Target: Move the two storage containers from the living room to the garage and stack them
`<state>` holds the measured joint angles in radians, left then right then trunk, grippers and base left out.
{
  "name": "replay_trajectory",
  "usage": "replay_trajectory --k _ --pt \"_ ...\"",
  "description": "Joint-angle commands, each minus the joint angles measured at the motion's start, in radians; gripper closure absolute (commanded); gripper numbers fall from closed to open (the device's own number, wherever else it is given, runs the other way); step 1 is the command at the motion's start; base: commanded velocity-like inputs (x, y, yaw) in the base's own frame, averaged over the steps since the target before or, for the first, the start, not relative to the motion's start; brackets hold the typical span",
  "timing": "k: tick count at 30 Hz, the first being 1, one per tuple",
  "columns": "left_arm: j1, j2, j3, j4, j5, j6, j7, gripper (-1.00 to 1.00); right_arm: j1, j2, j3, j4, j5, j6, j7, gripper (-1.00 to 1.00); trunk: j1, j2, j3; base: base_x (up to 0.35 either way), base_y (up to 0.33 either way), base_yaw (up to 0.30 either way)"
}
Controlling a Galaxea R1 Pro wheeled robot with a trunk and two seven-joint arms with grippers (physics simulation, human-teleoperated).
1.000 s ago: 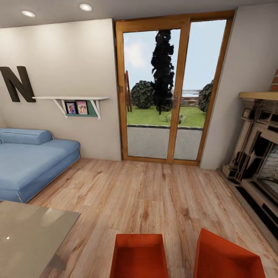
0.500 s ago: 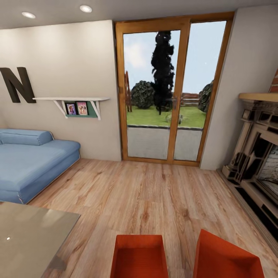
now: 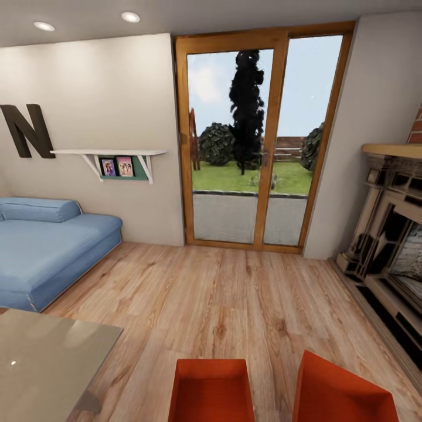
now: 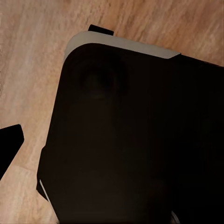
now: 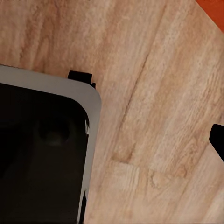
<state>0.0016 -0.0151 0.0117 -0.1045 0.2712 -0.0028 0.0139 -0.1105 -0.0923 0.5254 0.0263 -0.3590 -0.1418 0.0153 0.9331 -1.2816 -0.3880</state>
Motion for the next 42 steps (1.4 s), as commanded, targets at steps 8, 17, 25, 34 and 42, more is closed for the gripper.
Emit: replay_trajectory --k 8,17,25,34,42 --pt "0.0 0.0 0.001 -0.001 0.005 0.0 0.001 -1.0 -0.001 -0.001 0.008 0.003 -0.009 -0.004 0.002 -1.0 -0.031 0.056 0.024 0.0 0.0 0.0" --pt "0.0 0.0 0.001 -0.001 0.005 -0.001 0.001 -1.0 -0.001 0.003 0.011 0.003 -0.009 -0.004 0.002 -1.0 -0.065 0.119 0.052 0.0 0.0 0.0" --pt "0.001 0.0 0.002 -0.001 0.005 -0.001 0.001 -1.0 -0.001 0.003 0.01 0.003 -0.01 -0.005 0.002 -1.0 -0.096 0.175 0.078 0.0 0.0 0.0" --pt "0.0 0.0 0.002 -0.001 0.005 -0.001 0.001 -1.0 -0.001 0.003 0.008 0.003 -0.012 -0.003 0.002 -1.0 -0.13 0.238 0.106 0.0 0.0 0.0" --pt "0.001 0.0 0.002 -0.001 0.005 -0.001 0.001 -1.0 -0.001 0.002 0.01 0.003 -0.011 -0.004 0.002 -1.0 -0.153 0.28 0.125 0.0 0.0 0.0"
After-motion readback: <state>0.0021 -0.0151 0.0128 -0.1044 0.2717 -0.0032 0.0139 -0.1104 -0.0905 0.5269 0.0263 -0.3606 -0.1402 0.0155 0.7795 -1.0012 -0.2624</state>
